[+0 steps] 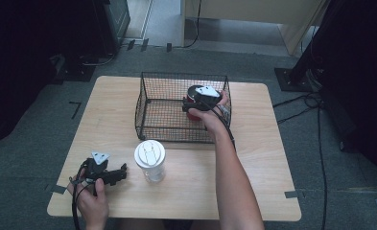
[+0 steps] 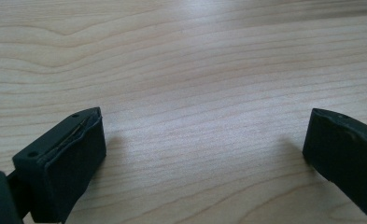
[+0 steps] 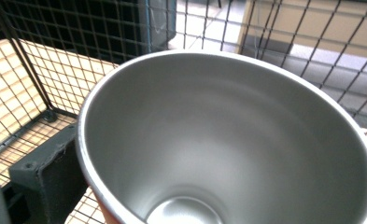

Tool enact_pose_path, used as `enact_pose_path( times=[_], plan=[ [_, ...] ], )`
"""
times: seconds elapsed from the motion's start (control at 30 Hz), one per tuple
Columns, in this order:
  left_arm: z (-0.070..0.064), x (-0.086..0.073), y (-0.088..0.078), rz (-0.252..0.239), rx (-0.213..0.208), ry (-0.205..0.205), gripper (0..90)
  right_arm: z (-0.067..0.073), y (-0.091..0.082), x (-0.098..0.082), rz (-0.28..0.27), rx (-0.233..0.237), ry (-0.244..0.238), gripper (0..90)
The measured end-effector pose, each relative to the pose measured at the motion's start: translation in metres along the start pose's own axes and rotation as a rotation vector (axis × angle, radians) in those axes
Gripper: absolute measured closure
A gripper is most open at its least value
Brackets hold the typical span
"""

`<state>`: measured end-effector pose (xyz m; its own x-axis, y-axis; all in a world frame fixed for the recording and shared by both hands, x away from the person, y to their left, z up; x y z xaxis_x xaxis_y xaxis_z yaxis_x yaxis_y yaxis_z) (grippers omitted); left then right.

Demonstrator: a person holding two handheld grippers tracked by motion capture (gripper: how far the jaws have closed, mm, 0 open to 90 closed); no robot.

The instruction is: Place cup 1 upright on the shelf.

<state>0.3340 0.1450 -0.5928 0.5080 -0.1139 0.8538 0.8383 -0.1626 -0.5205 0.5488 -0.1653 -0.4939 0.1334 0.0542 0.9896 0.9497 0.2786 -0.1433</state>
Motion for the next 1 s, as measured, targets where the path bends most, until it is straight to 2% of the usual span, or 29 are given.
enact_pose_path(
  times=[0.07,0.4,0.6,0.7,0.83,1.0],
  plan=[
    [0.000,0.000,0.000,0.000,0.000,0.000,0.1,0.000,0.000,0.005,-0.029,-0.002,-0.009,0.0],
    [0.000,0.000,0.000,0.001,0.001,0.000,0.1,-0.001,-0.003,0.021,-0.107,0.000,-0.030,0.0],
    [0.000,0.000,0.000,0.002,0.000,0.002,0.1,0.003,-0.008,0.038,-0.167,0.025,-0.038,0.0],
    [0.000,0.000,0.000,0.001,0.000,0.002,0.1,0.003,-0.010,0.048,-0.193,0.024,-0.035,0.0],
    [0.000,0.000,0.000,0.001,0.000,0.001,0.1,0.005,-0.016,0.063,-0.241,0.024,0.003,0.0],
    [0.000,0.000,0.000,0.000,0.001,0.001,0.1,0.008,-0.028,0.076,-0.286,0.033,0.006,0.0]
  ],
)
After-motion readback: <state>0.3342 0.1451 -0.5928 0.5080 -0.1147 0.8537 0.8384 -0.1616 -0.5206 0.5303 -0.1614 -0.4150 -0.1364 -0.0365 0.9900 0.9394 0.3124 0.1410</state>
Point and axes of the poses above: each handheld gripper's, and its own axes: y roughly forward along the jaws, x roughly out of its top, z roughly to its left, the point moved 10 cm from there along y, roughly forward along the jaws, and after that the axes turned 15 degrees about -z, right-handed, at the moved point
